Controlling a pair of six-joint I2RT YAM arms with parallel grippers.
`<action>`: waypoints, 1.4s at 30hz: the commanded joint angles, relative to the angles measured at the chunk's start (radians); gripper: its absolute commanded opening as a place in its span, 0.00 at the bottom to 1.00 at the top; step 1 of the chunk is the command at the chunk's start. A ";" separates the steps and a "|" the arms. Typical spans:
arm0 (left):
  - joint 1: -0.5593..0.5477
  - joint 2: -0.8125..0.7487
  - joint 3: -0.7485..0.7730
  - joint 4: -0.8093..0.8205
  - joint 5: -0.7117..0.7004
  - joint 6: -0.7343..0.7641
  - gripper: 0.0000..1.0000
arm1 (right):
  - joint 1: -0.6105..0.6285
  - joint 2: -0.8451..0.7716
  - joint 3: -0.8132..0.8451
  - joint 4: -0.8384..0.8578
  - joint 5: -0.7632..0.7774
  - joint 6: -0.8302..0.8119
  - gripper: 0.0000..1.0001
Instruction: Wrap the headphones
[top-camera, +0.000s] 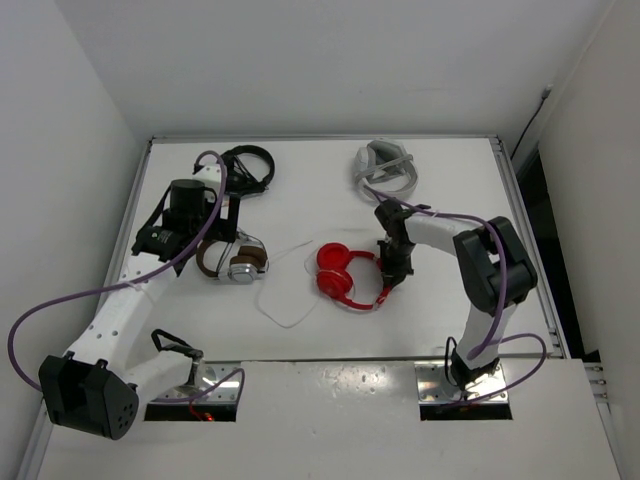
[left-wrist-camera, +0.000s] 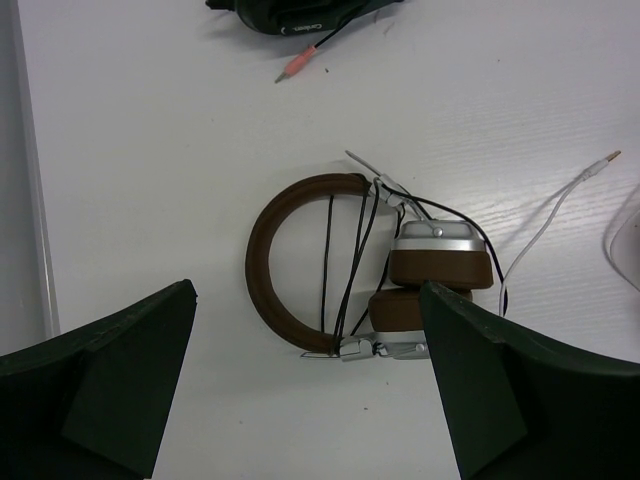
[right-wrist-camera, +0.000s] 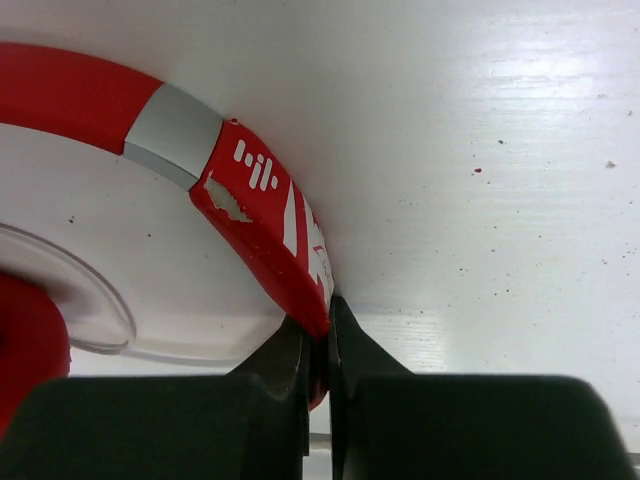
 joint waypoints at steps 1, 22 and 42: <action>0.014 0.000 0.026 0.018 -0.008 0.000 1.00 | 0.005 0.017 0.058 0.058 0.012 -0.049 0.00; -0.024 -0.244 -0.210 0.260 0.619 -0.062 0.97 | -0.348 -0.557 0.398 -0.174 -0.375 -0.546 0.00; -0.357 0.305 -0.169 0.521 0.392 0.066 0.91 | -0.581 -0.768 0.549 -0.158 -0.450 -0.599 0.00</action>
